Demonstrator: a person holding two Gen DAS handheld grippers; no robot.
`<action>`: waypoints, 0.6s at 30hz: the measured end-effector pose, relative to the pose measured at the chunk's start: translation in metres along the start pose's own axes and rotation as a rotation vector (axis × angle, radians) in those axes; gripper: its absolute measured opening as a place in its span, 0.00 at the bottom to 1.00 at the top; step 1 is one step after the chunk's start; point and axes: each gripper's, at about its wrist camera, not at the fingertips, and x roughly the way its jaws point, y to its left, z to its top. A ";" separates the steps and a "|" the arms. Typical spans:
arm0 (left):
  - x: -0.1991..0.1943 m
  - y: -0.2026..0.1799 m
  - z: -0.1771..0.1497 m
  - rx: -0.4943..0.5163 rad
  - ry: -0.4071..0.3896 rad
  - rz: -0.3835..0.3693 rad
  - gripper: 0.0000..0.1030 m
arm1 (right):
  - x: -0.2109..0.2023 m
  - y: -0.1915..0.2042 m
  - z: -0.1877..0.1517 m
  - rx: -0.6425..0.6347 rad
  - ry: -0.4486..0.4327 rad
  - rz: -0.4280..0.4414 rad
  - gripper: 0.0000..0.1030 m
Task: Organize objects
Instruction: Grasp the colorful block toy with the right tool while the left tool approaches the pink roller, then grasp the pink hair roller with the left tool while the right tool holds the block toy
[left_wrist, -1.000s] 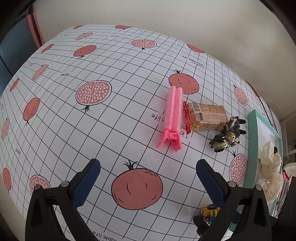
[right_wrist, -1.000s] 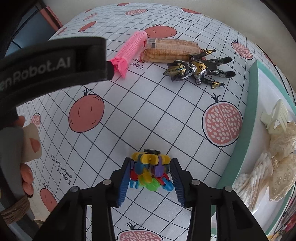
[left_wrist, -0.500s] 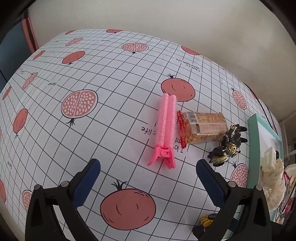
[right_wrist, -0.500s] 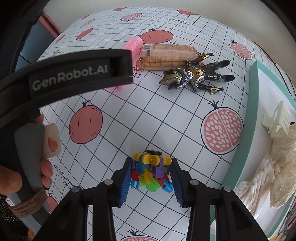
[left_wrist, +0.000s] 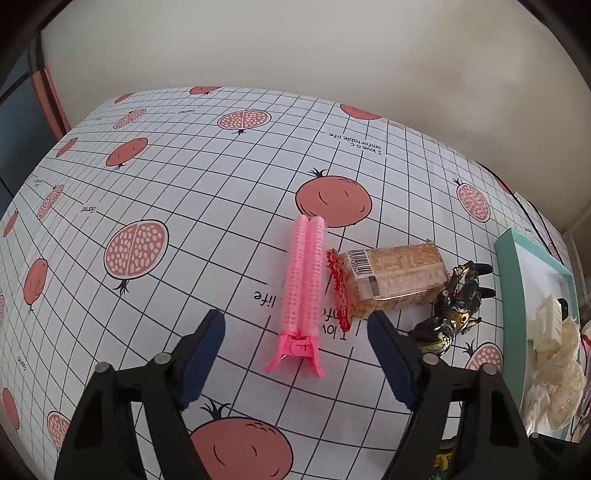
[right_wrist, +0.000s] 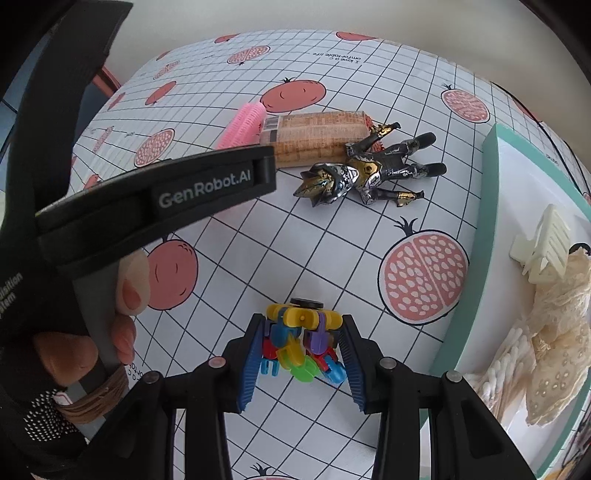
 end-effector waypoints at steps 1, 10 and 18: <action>0.001 0.000 0.000 0.000 0.003 0.005 0.68 | -0.003 -0.001 -0.003 0.003 -0.002 0.003 0.41; 0.008 0.003 -0.002 -0.027 0.026 -0.016 0.27 | -0.013 -0.004 -0.006 0.019 -0.016 0.010 0.41; 0.004 0.008 0.000 -0.075 0.045 -0.045 0.27 | -0.026 -0.010 -0.026 0.033 -0.042 0.013 0.41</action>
